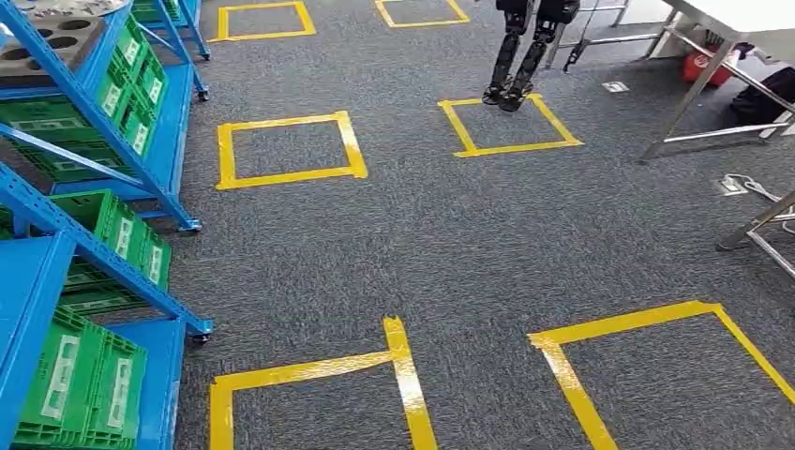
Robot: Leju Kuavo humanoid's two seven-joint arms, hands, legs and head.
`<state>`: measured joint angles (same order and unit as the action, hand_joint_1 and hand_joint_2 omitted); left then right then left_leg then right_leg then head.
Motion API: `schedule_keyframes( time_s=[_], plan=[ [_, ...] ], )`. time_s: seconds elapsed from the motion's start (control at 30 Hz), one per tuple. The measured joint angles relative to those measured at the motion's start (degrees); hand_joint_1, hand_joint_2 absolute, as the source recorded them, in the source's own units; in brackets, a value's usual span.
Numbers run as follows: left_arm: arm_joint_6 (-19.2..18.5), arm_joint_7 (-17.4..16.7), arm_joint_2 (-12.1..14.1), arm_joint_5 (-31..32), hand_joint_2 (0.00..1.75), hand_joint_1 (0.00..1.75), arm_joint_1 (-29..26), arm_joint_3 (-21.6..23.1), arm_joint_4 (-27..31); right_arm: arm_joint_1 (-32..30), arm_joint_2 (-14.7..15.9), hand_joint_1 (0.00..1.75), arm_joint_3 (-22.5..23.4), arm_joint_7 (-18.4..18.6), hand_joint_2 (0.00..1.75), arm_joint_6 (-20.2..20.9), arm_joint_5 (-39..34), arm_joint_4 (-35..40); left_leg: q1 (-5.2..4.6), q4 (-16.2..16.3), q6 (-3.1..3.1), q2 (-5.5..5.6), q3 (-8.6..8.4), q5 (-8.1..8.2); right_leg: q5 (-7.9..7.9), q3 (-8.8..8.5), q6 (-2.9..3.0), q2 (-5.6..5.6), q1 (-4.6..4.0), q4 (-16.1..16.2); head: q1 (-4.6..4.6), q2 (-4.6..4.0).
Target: Take the parts from the cabinet and place them on the table.
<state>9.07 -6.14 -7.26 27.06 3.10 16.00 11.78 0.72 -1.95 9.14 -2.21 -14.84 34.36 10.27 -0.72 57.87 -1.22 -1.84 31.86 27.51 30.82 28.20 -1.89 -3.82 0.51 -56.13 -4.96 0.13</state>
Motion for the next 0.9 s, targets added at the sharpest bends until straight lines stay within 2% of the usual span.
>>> schedule_keyframes(
  time_s=[0.2,0.47,0.5,0.6,0.63,0.67,0.7,0.73,0.77,0.8,0.83,0.87,0.9],
  plan=[
    [-0.1,0.2,0.0,-0.1,0.00,0.00,0.0,0.0,0.0,0.0,0.0,0.00,0.0,0.0,0.00,0.0,0.0,0.0,0.00,0.0,0.02,0.00,0.01,-0.02,0.00,-0.39,0.00,0.00,0.00,-0.1,0.00,0.00],
    [-0.2,0.3,0.0,-0.3,0.00,0.00,0.1,0.0,0.0,0.0,0.0,0.00,0.0,0.0,0.00,0.1,0.2,0.0,-0.01,0.0,0.02,0.00,-0.01,-0.02,0.02,-0.08,0.02,0.00,0.01,-0.1,-0.02,0.00],
    [0.0,0.3,0.0,-0.3,0.00,0.00,0.1,0.0,0.0,0.0,0.0,0.00,0.0,0.0,0.00,0.1,0.3,0.0,-0.39,0.4,-0.25,-0.01,0.13,0.16,-0.21,-0.33,-0.33,-0.05,0.19,0.3,0.02,0.00],
    [0.1,0.3,0.1,-0.3,0.00,0.00,0.0,0.0,0.0,0.2,0.0,0.00,0.0,0.0,0.00,0.0,0.5,0.0,-0.36,-0.3,-0.90,0.30,0.22,-0.11,-0.32,-0.76,-0.87,-0.52,0.17,0.5,0.07,0.00],
    [0.1,0.3,0.1,-0.3,0.00,0.00,0.0,0.0,0.0,0.2,0.0,0.00,0.0,0.0,0.00,0.0,0.5,0.0,0.33,-1.5,-1.20,0.38,-0.49,-0.72,0.28,-0.15,-1.01,0.44,0.35,0.1,0.00,0.00],
    [0.2,0.4,0.1,-0.4,0.00,0.00,0.1,0.0,0.0,0.2,0.0,0.00,0.0,-0.1,0.00,-0.1,0.5,0.0,0.37,-1.8,-1.49,0.48,-0.67,-0.89,1.66,0.64,-0.96,2.25,0.28,-1.8,-0.07,-0.02],
    [0.2,0.4,0.1,-0.4,0.00,0.00,0.2,0.0,0.0,0.1,0.0,0.00,0.0,-0.1,0.00,-0.1,0.5,0.0,0.40,-1.8,-1.56,0.64,-0.56,-0.94,3.71,2.58,-0.98,3.17,0.31,-5.7,-0.20,0.00],
    [0.2,0.4,0.1,-0.4,0.00,0.00,0.3,0.0,0.0,0.1,0.0,0.00,0.0,-0.1,0.00,-0.1,0.5,0.0,0.40,-1.8,-1.56,0.77,-0.54,-0.93,5.16,4.22,-1.08,3.47,0.37,-9.0,-0.28,0.00],
    [0.2,0.4,0.0,-0.4,0.00,0.00,0.3,0.0,0.0,0.1,0.0,0.00,0.0,-0.1,0.00,-0.1,0.5,0.0,0.39,-1.8,-1.56,0.81,-0.54,-0.93,5.78,5.02,-1.13,3.55,0.40,-10.5,-0.28,0.00],
    [0.2,0.4,0.0,-0.4,0.00,0.00,0.3,0.0,0.0,0.0,0.0,0.00,0.0,-0.1,0.00,-0.1,0.5,0.0,0.36,-1.8,-1.59,0.94,-0.56,-0.87,7.57,7.94,-1.24,3.70,0.45,-16.0,-0.17,0.00],
    [0.1,0.4,0.0,-0.4,0.00,0.00,0.2,0.0,0.0,-0.1,0.0,0.00,0.0,-0.1,0.00,-0.1,0.5,0.0,0.36,-1.7,-1.55,1.12,-0.57,-0.84,7.80,9.49,-1.35,3.71,0.47,-18.3,-0.26,0.00],
    [0.0,0.4,0.0,-0.4,0.00,0.00,0.2,0.0,0.0,-0.3,0.0,0.00,0.0,-0.1,0.00,-0.1,0.5,0.0,0.37,-1.7,-1.43,1.38,-0.66,-0.76,6.53,9.93,-1.45,3.71,0.67,-18.2,-0.22,0.00],
    [0.0,0.4,0.0,-0.4,0.00,0.00,0.2,0.0,0.0,-0.4,0.0,0.00,0.0,-0.1,0.00,-0.1,0.5,0.0,0.42,-1.6,-1.24,1.66,-0.80,-0.64,3.96,8.92,-1.52,3.70,0.93,-15.2,-0.22,0.00]
  ],
)
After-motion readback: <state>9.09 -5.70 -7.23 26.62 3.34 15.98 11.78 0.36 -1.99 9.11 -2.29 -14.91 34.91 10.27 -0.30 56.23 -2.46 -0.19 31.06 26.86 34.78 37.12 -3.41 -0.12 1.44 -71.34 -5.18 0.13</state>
